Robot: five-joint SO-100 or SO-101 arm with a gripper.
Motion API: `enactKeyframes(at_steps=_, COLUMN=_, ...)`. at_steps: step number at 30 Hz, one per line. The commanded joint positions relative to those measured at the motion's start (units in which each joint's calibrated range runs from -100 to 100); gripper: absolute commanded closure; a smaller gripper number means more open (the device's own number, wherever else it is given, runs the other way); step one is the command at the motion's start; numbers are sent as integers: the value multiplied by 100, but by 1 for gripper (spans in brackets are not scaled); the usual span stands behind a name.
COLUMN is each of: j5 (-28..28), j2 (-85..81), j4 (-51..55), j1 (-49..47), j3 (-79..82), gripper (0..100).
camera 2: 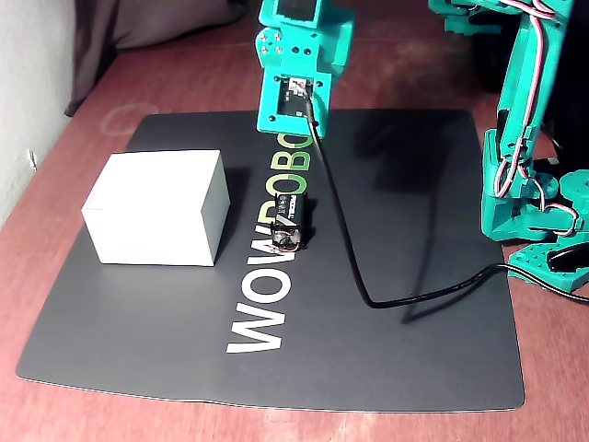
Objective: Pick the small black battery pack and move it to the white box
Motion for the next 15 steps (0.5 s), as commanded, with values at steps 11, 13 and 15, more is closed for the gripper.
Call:
enactKeyframes(at_steps=11, j5=546, j2=1383, j4=-837, j1=801, j3=-204, gripper=95)
enactKeyframes(at_steps=13, j5=502, j2=1488, j4=-837, j1=789, j3=-204, gripper=88)
enactKeyframes(at_steps=15, j5=497, j2=1550, j4=-837, j1=777, j3=-195, gripper=82)
